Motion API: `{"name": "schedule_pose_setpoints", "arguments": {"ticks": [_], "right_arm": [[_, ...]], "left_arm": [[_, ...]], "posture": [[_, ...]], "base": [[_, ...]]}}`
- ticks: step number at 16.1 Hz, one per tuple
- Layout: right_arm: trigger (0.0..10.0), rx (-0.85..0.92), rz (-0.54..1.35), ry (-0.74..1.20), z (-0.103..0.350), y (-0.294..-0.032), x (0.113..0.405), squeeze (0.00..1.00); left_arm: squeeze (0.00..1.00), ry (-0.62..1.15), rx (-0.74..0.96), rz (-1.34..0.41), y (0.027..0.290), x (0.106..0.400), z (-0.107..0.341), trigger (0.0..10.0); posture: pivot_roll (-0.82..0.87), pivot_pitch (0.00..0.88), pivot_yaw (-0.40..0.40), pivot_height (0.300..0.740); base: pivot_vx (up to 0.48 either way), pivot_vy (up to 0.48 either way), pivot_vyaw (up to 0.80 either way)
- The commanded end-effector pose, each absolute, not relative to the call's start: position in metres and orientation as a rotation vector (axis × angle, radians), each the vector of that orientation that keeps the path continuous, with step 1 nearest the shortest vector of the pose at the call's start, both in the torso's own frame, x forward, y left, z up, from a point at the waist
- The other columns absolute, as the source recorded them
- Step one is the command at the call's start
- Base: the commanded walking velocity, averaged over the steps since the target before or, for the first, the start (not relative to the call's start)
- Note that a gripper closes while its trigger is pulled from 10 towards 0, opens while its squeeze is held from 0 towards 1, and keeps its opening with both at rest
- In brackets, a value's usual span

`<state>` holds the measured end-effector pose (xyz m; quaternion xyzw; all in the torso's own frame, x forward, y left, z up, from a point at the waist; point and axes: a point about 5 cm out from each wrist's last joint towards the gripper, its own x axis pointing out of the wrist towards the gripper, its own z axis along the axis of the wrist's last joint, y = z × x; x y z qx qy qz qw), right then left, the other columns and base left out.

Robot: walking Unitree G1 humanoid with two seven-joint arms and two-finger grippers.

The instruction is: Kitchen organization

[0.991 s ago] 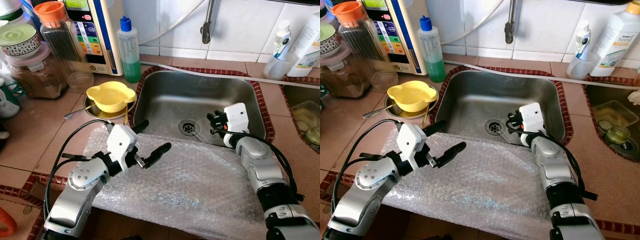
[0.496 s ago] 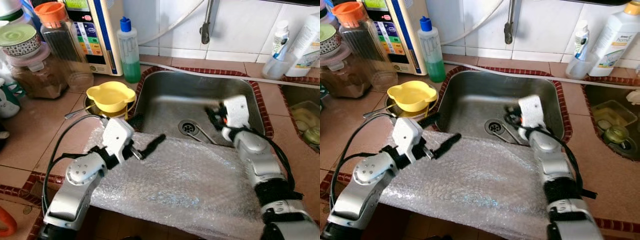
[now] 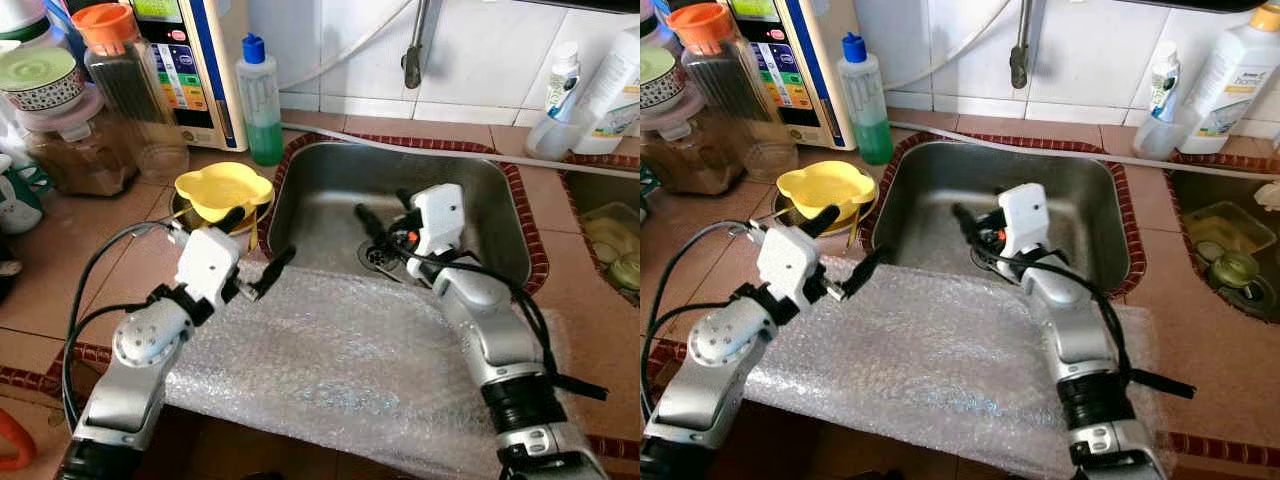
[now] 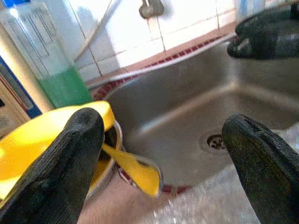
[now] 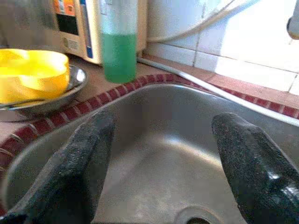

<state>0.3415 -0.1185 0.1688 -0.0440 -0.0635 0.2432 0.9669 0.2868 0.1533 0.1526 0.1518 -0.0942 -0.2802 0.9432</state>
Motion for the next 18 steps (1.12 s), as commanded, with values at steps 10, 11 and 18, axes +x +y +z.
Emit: {"name": "schedule_pose_setpoints", "arguments": {"ticks": [10,11,18], "right_arm": [[10.0,0.044,0.783,-0.096,0.180,-0.087,0.310,0.00],[10.0,0.051,0.837,-0.073,0.179,-0.085,0.305,0.00],[10.0,0.050,0.934,-0.006,0.177,-0.083,0.293,0.00]], "left_arm": [[0.00,-0.182,0.508,-0.574,0.158,0.290,0.132,8.3],[0.00,-0.183,0.506,-0.571,0.159,0.290,0.131,7.5],[0.00,-0.187,0.511,-0.540,0.163,0.293,0.129,0.0]], "posture": [[-0.16,0.134,0.069,0.740],[-0.16,0.135,0.069,0.740],[-0.17,0.136,0.068,0.740]], "base": [[0.000,0.000,0.00],[0.000,0.000,0.00],[0.000,0.000,0.00]]}}
